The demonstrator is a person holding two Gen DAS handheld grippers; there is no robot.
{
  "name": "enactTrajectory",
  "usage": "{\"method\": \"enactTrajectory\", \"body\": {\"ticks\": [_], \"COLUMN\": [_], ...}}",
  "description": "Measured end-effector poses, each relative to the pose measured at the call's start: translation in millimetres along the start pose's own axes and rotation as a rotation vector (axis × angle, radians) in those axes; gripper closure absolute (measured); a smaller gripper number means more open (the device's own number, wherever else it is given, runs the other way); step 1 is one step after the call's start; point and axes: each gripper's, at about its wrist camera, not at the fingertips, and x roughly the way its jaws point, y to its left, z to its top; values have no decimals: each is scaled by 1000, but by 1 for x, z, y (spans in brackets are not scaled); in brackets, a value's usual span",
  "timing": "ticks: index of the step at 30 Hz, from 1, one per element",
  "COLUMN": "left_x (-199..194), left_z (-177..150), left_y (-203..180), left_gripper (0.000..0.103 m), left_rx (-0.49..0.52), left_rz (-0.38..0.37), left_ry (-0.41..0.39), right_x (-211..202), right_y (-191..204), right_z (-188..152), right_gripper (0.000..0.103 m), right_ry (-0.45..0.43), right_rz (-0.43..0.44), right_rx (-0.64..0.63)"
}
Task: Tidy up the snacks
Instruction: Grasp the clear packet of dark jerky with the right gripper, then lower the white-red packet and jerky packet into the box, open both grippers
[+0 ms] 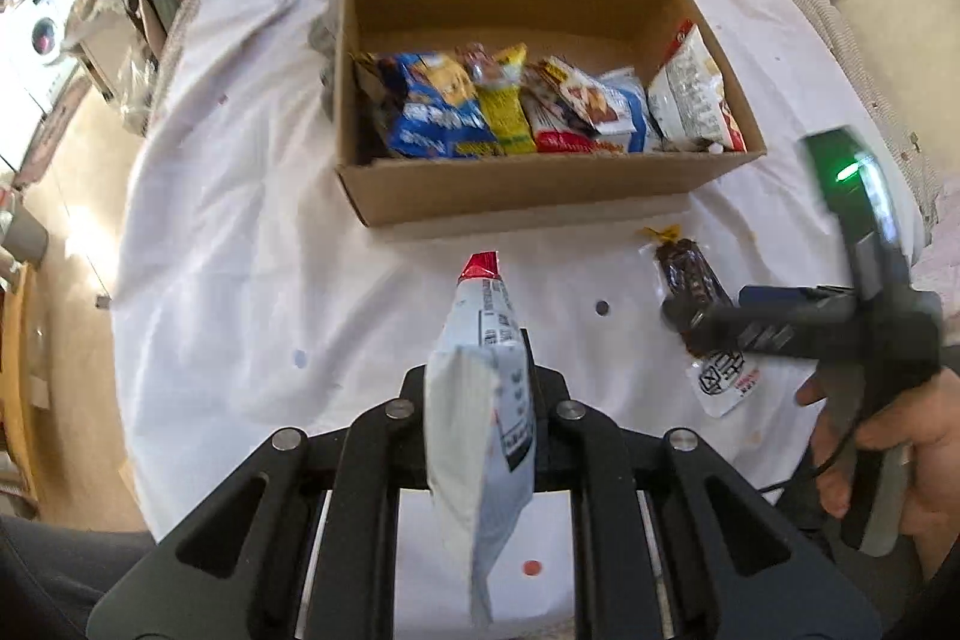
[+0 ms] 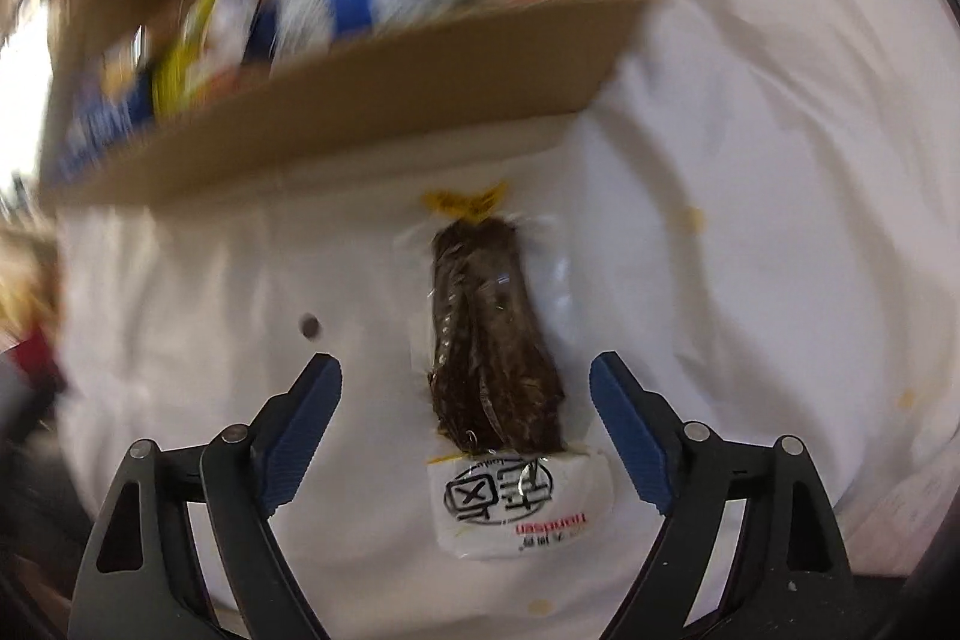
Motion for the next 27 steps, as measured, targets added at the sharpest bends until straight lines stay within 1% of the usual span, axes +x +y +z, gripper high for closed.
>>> {"method": "enactTrajectory", "body": {"ticks": [2,4,7,8,9,13,17,21,24,27], "left_x": [-2,-3,-3,-3,-2,-3,-5,-6,-5,-6], "left_z": [1,2,2,2,2,4,3,1,0,0], "left_y": [5,11,18,20,21,24,23,23,25,27], "left_gripper": [91,91,91,91,91,91,91,91,91,91], "left_rx": [-17,-51,-106,-117,-123,-141,-139,-129,-134,-134], "left_rz": [-5,-22,-41,-49,-52,-59,-56,-40,-26,-9], "left_ry": [-18,-24,-25,-21,-18,-16,-29,-37,-36,-39], "right_x": [14,23,25,24,23,15,3,-19,-34,-53], "right_y": [13,20,23,23,24,19,14,13,19,28], "right_z": [-2,-4,-6,-6,-7,-11,-13,-22,-32,-38], "right_gripper": [15,15,16,29,37,39,39,39,39,39], "right_ry": [26,41,33,29,25,14,9,-4,-19,-56], "right_rz": [-84,-136,-151,-153,-155,-130,-50,106,219,301], "right_rx": [-64,-112,-130,-136,-143,-140,-114,-92,-105,-135]}}
